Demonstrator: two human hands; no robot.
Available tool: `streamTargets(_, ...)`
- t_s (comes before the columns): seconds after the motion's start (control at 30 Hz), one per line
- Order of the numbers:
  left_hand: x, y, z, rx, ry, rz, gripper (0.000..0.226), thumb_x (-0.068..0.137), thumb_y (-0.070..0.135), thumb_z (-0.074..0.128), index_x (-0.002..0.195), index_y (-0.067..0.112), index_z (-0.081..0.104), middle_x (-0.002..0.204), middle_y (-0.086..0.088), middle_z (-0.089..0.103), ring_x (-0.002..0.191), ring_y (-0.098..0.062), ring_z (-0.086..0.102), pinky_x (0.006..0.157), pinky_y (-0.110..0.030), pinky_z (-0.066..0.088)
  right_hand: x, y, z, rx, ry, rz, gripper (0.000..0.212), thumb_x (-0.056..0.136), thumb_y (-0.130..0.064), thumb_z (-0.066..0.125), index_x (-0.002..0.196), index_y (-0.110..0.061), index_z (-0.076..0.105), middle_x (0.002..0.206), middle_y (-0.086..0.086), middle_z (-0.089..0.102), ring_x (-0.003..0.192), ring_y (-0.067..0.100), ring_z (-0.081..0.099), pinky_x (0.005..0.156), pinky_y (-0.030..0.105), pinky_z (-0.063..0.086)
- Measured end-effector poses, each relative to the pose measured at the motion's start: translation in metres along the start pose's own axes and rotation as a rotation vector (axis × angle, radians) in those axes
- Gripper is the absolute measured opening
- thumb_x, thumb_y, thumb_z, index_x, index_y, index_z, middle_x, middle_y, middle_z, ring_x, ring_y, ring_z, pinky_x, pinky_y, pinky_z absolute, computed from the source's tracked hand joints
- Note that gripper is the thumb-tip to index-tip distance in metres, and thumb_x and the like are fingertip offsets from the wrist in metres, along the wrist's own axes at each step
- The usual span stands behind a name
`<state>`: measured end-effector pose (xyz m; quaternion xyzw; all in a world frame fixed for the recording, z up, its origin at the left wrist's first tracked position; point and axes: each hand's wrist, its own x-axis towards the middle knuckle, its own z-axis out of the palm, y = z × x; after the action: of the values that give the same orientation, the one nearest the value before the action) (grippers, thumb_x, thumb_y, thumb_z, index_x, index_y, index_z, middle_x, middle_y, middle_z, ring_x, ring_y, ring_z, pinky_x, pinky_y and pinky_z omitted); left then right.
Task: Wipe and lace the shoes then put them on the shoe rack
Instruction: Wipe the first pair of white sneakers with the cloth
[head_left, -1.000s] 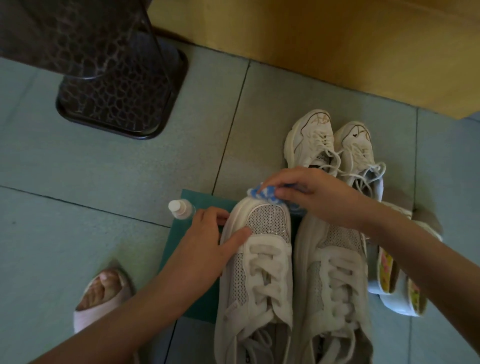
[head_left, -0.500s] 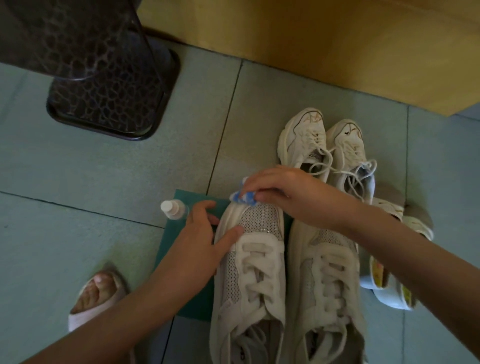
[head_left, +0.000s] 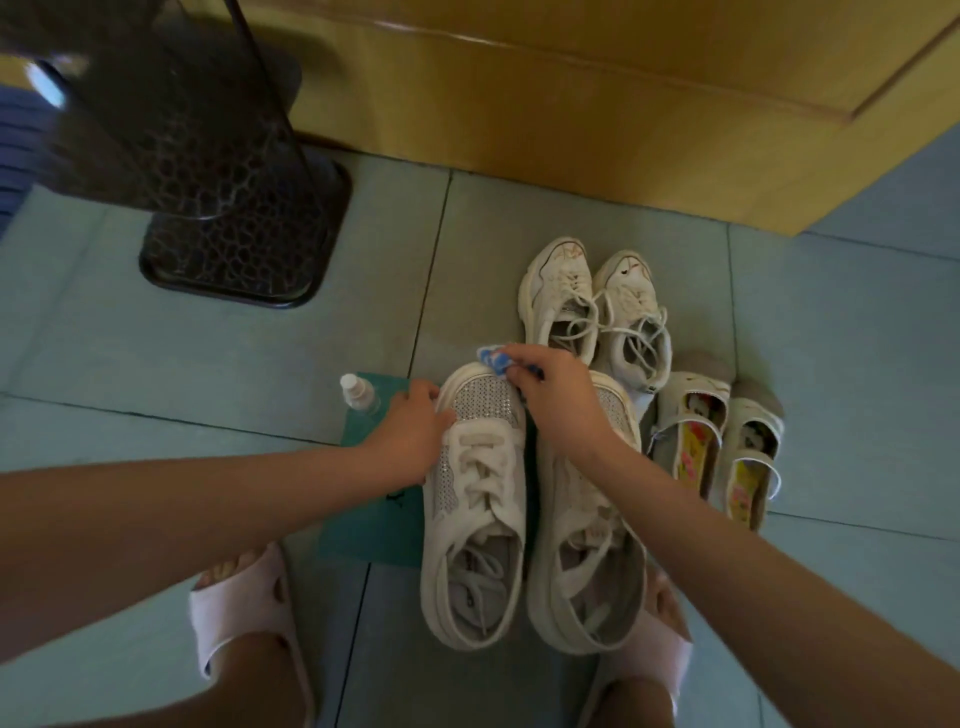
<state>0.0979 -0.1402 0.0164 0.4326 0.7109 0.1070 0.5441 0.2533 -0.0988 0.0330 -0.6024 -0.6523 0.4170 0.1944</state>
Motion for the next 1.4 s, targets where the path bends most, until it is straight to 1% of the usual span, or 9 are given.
streamTargets(0.13, -0.011, -0.001, -0.003, -0.047, 0.031, 0.007, 0.034, 0.099, 0.024, 0.037, 0.129, 0.010, 0.038, 0.127, -0.016, 0.047, 0.101, -0.030, 0.054, 0.066, -0.044, 0.056, -0.024, -0.004, 0.008, 0.112, 0.115, 0.065, 0.028, 0.094, -0.004, 0.049, 0.116, -0.009, 0.065, 0.114, 0.009, 0.065, 0.100, 0.020, 0.060, 0.091, 0.033, 0.049)
streamTargets(0.3, -0.024, 0.002, -0.006, -0.098, 0.062, 0.021, 0.035, 0.100, 0.020, 0.036, 0.132, 0.009, 0.038, 0.124, -0.018, 0.051, 0.090, -0.025, 0.053, 0.054, -0.031, 0.050, -0.055, -0.014, 0.022, 0.201, 0.202, 0.031, 0.029, 0.094, -0.004, 0.049, 0.116, -0.012, 0.065, 0.119, 0.004, 0.064, 0.105, 0.006, 0.053, 0.095, 0.010, 0.037)
streamTargets(0.47, -0.028, -0.002, -0.005, -0.089, 0.108, 0.059, 0.035, 0.100, 0.021, 0.035, 0.133, 0.010, 0.039, 0.120, -0.016, 0.054, 0.088, -0.020, 0.051, 0.057, -0.026, 0.045, -0.074, -0.009, 0.034, 0.274, 0.268, 0.069, 0.028, 0.093, -0.004, 0.051, 0.115, -0.012, 0.066, 0.123, 0.003, 0.063, 0.117, 0.012, 0.054, 0.106, 0.029, 0.039)
streamTargets(0.63, -0.028, -0.007, -0.008, -0.094, 0.122, 0.053, 0.036, 0.100, 0.024, 0.036, 0.133, 0.010, 0.040, 0.126, -0.016, 0.053, 0.105, -0.027, 0.053, 0.079, -0.035, 0.047, -0.098, -0.015, 0.050, 0.337, 0.326, 0.127, 0.029, 0.094, -0.006, 0.051, 0.118, -0.012, 0.065, 0.126, -0.002, 0.060, 0.117, -0.001, 0.046, 0.108, 0.021, 0.034)
streamTargets(0.8, -0.038, -0.025, -0.011, -0.151, 0.171, 0.089, 0.037, 0.100, 0.024, 0.034, 0.133, 0.010, 0.043, 0.133, -0.015, 0.052, 0.119, -0.029, 0.050, 0.099, -0.037, 0.039, -0.102, -0.031, 0.058, 0.283, 0.351, 0.074, 0.027, 0.093, -0.006, 0.053, 0.114, -0.014, 0.067, 0.122, -0.001, 0.063, 0.115, 0.004, 0.052, 0.106, 0.022, 0.037)
streamTargets(0.97, -0.058, -0.035, -0.005, -0.207, 0.153, 0.104, 0.045, 0.098, 0.039, 0.035, 0.137, 0.017, 0.043, 0.137, -0.008, 0.049, 0.125, -0.025, 0.047, 0.105, -0.035, 0.035, -0.118, -0.031, 0.067, 0.365, 0.331, 0.117, 0.029, 0.094, -0.007, 0.050, 0.117, -0.014, 0.065, 0.116, -0.012, 0.058, 0.105, -0.009, 0.049, 0.094, 0.001, 0.032)
streamTargets(1.03, -0.061, -0.037, -0.003, -0.199, 0.130, 0.108, 0.052, 0.095, 0.042, 0.042, 0.142, 0.019, 0.037, 0.142, -0.005, 0.045, 0.128, -0.024, 0.044, 0.109, -0.039, 0.033, -0.126, -0.026, 0.072, 0.429, 0.359, 0.149, 0.029, 0.095, -0.009, 0.050, 0.119, -0.016, 0.064, 0.118, -0.012, 0.057, 0.104, -0.011, 0.050, 0.097, 0.006, 0.036)
streamTargets(1.2, -0.058, -0.032, 0.006, -0.034, 0.112, 0.119, 0.052, 0.095, 0.024, 0.049, 0.143, 0.014, 0.033, 0.146, -0.008, 0.040, 0.131, -0.024, 0.041, 0.107, -0.034, 0.032, -0.138, -0.005, 0.078, 0.444, 0.399, 0.256, 0.031, 0.095, -0.009, 0.050, 0.122, -0.021, 0.061, 0.125, -0.005, 0.058, 0.119, 0.011, 0.052, 0.106, 0.032, 0.040)
streamTargets(1.4, -0.070, -0.030, 0.015, 0.035, 0.146, 0.092, 0.063, 0.090, 0.042, 0.052, 0.143, 0.015, 0.031, 0.146, -0.010, 0.037, 0.132, -0.027, 0.039, 0.106, -0.035, 0.032, -0.139, -0.009, 0.082, 0.559, 0.401, 0.278, 0.036, 0.094, -0.002, 0.049, 0.123, -0.020, 0.058, 0.125, -0.002, 0.058, 0.121, 0.013, 0.051, 0.106, 0.027, 0.038)
